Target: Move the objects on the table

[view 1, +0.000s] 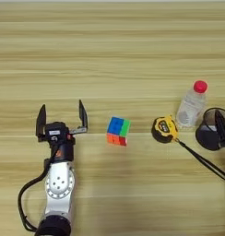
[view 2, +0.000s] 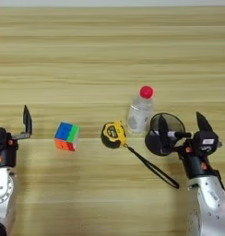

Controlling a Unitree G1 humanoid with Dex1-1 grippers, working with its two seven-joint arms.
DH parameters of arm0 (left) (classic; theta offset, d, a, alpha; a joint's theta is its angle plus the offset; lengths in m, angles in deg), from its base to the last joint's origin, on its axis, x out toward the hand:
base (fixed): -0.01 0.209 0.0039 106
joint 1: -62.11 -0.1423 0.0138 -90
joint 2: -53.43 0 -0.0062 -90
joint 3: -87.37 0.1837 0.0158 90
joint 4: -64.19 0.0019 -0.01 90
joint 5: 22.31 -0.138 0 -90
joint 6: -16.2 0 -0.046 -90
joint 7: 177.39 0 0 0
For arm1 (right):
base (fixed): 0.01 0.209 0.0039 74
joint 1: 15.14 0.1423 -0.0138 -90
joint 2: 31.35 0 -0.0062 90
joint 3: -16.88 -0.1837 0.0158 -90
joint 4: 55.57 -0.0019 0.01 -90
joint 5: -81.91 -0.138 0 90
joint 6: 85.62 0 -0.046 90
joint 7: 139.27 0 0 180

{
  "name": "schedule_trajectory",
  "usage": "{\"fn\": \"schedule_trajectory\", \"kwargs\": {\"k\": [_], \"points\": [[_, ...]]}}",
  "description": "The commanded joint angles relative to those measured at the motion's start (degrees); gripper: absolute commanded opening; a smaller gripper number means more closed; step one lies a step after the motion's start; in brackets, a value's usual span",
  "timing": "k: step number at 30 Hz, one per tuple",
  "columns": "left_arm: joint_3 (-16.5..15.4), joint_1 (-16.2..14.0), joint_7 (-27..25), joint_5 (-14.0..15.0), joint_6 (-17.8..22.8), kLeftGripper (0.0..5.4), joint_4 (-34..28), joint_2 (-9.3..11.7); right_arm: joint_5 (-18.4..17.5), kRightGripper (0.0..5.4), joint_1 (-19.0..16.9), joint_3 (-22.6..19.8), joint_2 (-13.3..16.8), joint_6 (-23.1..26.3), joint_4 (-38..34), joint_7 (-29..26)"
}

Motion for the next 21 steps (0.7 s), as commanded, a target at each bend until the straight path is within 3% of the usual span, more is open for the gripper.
{"fn": "schedule_trajectory", "kwargs": {"k": [1, 11, 21], "points": [[0.27, -0.41, 0.02, -0.55, 0.33, 5.4, -0.55, 0.32, 0.67, 5.34, 1.96, -0.55, 0.63, 1.64, 0.26, 1.18], [0.5, -0.75, -0.05, -0.74, 0.68, 5.4, -1.09, 0.36, 4.24, 5.34, 7.15, -2.64, 2.26, 2.53, 6.12, 6.4], [0.86, -0.83, -0.19, -1.35, 0.97, 5.4, -1.34, 0.6, 3.89, 5.34, 10.58, -2.66, 2.22, 3.89, 6.07, 7.96]]}}
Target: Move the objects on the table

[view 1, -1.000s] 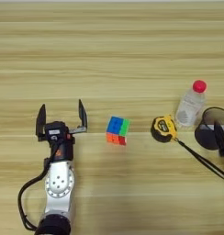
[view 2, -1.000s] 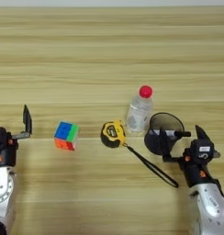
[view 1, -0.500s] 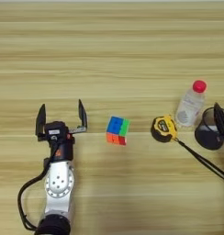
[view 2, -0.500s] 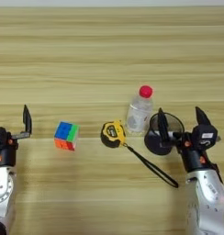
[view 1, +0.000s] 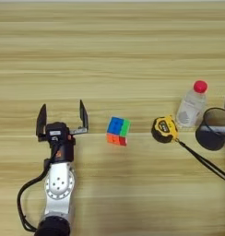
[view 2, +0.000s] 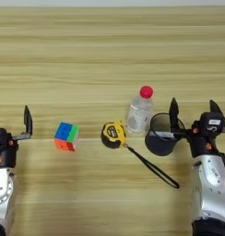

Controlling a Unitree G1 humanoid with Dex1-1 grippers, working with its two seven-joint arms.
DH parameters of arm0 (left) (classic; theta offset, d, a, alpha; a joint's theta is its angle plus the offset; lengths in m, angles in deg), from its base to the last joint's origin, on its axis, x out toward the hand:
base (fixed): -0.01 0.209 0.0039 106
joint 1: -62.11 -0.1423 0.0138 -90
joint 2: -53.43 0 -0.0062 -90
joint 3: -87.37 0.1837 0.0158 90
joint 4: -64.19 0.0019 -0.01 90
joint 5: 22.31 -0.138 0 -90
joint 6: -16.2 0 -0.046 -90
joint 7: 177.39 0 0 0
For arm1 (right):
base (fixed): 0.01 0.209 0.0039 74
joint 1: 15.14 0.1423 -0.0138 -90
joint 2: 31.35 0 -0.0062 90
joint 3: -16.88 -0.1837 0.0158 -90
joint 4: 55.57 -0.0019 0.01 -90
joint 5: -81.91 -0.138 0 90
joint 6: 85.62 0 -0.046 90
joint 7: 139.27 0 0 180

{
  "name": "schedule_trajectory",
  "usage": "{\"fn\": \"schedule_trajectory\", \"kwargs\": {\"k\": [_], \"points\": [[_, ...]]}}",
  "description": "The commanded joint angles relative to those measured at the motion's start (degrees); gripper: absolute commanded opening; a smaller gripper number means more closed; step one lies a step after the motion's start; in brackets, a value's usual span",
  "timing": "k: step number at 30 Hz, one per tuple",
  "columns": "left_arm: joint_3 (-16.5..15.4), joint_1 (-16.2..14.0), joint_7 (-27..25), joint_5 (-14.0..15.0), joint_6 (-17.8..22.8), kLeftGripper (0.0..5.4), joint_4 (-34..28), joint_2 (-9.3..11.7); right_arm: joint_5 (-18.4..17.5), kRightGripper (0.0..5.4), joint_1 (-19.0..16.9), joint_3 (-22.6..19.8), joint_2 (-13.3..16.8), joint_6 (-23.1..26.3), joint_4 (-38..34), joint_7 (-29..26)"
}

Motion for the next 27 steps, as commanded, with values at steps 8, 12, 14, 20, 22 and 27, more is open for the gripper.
{"fn": "schedule_trajectory", "kwargs": {"k": [8, 12, 14, 20, 22, 27], "points": [[4.95, -0.42, -5.86, -0.39, 4.0, 5.4, 1.27, -0.19, -1.99, 5.34, 2.55, 0.12, -0.26, 1.36, -2.8, -0.54], [7.99, -0.66, -10.52, 0.18, 6.87, 5.4, 2.18, -0.59, -2.25, 5.34, 2.62, -0.29, -0.1, 1.28, -3.29, -0.4], [10.16, -0.5, -12.48, -1.27, 8.8, 5.4, 3.87, -0.75, -2.48, 5.34, 2.64, -0.72, 0.14, 1.08, -3.44, -0.17], [13.3, 0.46, -15.75, -2.19, 13.08, 5.4, 7.58, -1.24, -2.68, 5.34, 2.91, -1.79, 0.42, 0.8, -3.47, 0.36], [13.56, 0.95, -16.27, -2.29, 14.34, 5.4, 9.46, -1.27, -2.54, 5.34, 2.77, -1.97, 0.16, 0.63, -3.65, 0.61], [13.12, 1.49, -16.35, -2.03, 14.39, 5.4, 10.65, -0.86, -2.33, 5.34, 2.53, -2.0, -0.32, 0.48, -4.0, 0.96]]}}
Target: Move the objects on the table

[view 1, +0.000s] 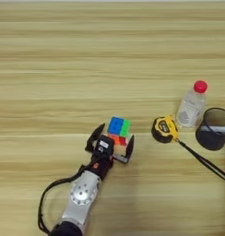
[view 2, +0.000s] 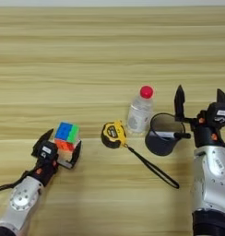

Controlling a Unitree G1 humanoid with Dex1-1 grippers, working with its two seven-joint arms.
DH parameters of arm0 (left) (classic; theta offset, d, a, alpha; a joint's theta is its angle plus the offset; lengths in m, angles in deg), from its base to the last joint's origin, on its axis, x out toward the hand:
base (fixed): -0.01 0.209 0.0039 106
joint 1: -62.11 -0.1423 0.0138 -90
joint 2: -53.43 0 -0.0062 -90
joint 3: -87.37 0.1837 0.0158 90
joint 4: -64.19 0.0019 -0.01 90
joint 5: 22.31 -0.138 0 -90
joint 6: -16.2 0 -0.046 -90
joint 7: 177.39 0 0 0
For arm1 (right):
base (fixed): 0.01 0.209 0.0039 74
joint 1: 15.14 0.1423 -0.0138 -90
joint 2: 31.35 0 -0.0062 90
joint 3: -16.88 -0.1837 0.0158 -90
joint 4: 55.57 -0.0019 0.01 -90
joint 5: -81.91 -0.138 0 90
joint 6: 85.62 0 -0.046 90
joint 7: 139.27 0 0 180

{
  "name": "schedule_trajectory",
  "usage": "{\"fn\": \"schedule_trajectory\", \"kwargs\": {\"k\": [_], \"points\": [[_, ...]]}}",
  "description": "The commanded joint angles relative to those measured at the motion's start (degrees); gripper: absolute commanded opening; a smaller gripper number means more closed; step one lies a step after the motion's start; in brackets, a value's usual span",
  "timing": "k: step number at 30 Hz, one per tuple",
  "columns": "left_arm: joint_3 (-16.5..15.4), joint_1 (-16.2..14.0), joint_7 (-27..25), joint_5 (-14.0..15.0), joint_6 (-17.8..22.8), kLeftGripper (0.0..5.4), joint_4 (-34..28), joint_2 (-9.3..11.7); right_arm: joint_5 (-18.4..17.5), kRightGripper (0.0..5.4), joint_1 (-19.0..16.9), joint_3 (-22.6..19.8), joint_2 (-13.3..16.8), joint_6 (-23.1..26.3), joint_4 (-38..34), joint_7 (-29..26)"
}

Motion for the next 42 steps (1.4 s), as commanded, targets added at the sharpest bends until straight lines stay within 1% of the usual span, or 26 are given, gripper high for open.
{"fn": "schedule_trajectory", "kwargs": {"k": [1, 7, 12, 19, 26, 27, 29, 31, 39, 42], "points": [[-0.39, 1.14, 0.11, 0.25, 0.85, 5.4, 1.43, 0.35, -0.07, 5.34, 0.23, -0.36, -0.37, 0.25, -1.19, 0.75], [-1.4, 3.22, -0.36, 1.2, 0.8, 5.4, 5.5, 0.12, 0.08, 5.34, -0.07, -0.1, -0.81, 0.26, -1.73, 1.22], [-2.2, 5.15, -0.52, 1.69, 0.89, 5.4, 8.37, 0.56, 0.21, 5.34, -0.7, 0.03, -1.34, 0.29, -2.5, 1.67], [-3.14, 6.72, -1.15, 2.05, 0.67, 5.4, 10.37, 0.77, 0.39, 5.34, -1.86, 0.04, -2.06, 0.35, -3.74, 2.23], [-4.4, 7.81, -0.62, 2.43, 0.45, 5.4, 11.8, 0.49, 0.35, 5.34, -2.33, 0.08, -2.25, 0.64, -4.53, 2.48], [-4.7, 7.95, -0.43, 2.57, 0.31, 5.22, 11.97, 0.49, 0.34, 5.4, -2.35, 0.09, -2.26, 0.66, -4.57, 2.48], [-5.1, 8.11, -0.38, 2.67, -0.13, 5.12, 12.21, 0.54, 0.29, 5.4, -2.37, 0.06, -2.24, 0.68, -4.56, 2.43], [-5.43, 8.19, -0.47, 2.78, -0.44, 4.89, 12.42, 0.49, 0.23, 5.4, -2.34, 0.02, -2.19, 0.66, -4.48, 2.37], [-5.75, 8.44, -0.1, 2.49, -1.02, 4.24, 12.99, 0.39, 0.22, 5.4, -2.28, -0.05, -2.11, 0.61, -4.43, 2.35], [-5.77, 8.41, 0.01, 2.5, -1.22, 3.88, 13.01, 0.36, 0.18, 5.4, -2.37, -0.07, -2.11, 0.67, -4.58, 2.36]]}}
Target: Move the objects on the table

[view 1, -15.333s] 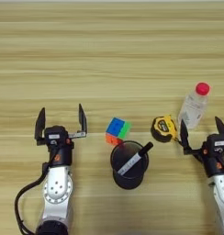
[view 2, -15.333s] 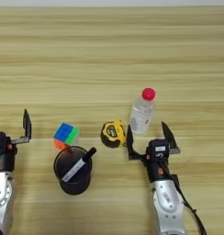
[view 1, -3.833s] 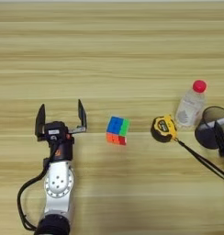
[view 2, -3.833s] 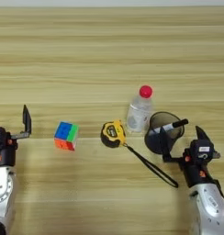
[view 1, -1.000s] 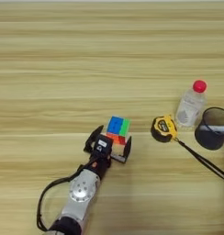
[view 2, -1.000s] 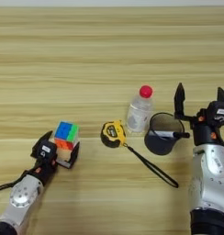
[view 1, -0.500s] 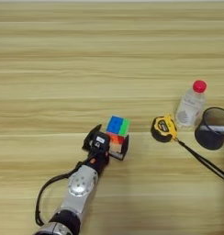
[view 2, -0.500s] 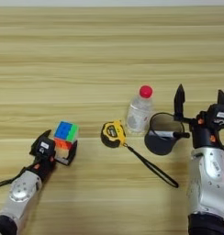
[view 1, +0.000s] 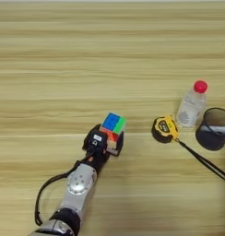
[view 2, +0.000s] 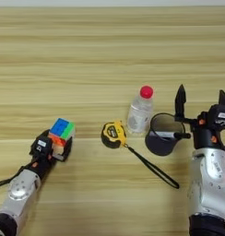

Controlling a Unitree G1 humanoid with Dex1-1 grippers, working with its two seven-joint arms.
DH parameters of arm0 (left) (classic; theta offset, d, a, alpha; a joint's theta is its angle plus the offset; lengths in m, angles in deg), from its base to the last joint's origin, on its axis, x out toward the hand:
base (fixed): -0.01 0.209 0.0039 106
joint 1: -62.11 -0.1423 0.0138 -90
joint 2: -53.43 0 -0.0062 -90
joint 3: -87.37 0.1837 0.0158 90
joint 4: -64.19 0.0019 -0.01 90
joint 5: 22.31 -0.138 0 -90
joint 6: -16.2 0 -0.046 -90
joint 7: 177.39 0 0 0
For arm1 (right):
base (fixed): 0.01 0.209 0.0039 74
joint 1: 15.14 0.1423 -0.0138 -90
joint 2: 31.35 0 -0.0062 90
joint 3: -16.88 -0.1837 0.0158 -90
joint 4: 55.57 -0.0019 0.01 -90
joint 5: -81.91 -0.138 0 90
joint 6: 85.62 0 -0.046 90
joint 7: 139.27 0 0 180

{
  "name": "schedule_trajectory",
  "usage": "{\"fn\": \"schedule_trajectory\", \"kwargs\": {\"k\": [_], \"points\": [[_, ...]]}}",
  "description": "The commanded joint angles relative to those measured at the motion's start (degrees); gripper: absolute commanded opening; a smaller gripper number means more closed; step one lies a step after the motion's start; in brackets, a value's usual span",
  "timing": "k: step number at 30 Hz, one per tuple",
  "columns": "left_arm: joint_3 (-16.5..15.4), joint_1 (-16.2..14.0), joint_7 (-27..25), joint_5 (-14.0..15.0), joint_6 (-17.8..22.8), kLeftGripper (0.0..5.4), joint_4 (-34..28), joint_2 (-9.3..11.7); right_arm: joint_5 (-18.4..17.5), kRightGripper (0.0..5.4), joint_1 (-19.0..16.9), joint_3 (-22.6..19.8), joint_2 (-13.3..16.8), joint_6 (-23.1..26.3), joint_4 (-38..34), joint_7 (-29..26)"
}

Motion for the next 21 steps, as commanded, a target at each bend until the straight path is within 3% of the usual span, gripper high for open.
{"fn": "schedule_trajectory", "kwargs": {"k": [1, 7, 21], "points": [[-0.24, 0.41, 0.26, 0.17, -0.6, 3.83, 0.48, -0.16, 0.04, 5.4, -0.44, -0.15, 0.0, 0.73, -0.65, 0.13], [-0.47, 0.42, 0.77, 0.21, -1.0, 3.28, 0.34, 0.01, 0.05, 5.4, -0.49, -0.1, -0.04, 0.8, -0.77, 0.15], [-5.06, -1.66, 8.8, 0.55, -1.37, 3.26, -2.54, 3.59, -0.06, 5.4, -0.04, -0.09, 0.08, 0.79, -0.01, -0.1]]}}
